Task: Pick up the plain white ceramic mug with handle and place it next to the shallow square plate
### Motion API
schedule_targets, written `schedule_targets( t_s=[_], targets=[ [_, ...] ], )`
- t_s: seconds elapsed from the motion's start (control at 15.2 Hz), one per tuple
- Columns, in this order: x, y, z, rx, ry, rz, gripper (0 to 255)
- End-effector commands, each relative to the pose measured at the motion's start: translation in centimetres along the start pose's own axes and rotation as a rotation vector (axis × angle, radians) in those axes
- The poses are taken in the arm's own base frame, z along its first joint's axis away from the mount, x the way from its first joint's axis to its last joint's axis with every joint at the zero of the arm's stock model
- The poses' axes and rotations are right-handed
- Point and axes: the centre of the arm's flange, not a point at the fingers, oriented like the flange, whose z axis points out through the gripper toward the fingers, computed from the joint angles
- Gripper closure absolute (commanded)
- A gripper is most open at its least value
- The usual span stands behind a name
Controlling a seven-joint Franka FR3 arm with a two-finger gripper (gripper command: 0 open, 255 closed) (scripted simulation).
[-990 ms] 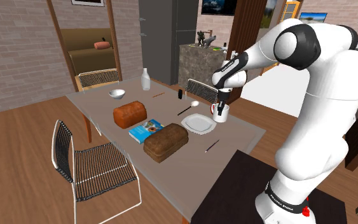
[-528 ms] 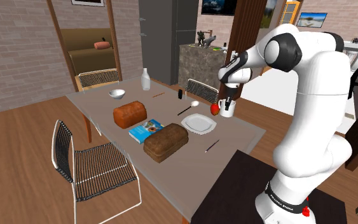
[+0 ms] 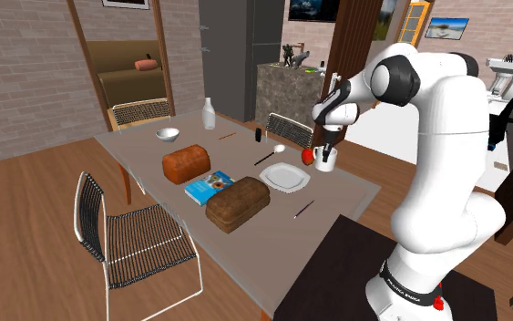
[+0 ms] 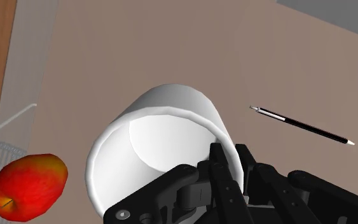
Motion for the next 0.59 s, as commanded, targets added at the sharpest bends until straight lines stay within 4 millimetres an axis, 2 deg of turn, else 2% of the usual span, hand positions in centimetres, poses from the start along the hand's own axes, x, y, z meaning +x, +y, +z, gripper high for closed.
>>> schedule_targets(
  t_s=[0.0, 0.53],
  targets=[
    [0.0, -0.1, 1.0, -0.001, 0.000, 0.000, 255],
    [0.1, -0.1, 5.3, -0.001, 0.000, 0.000, 255]
  ],
)
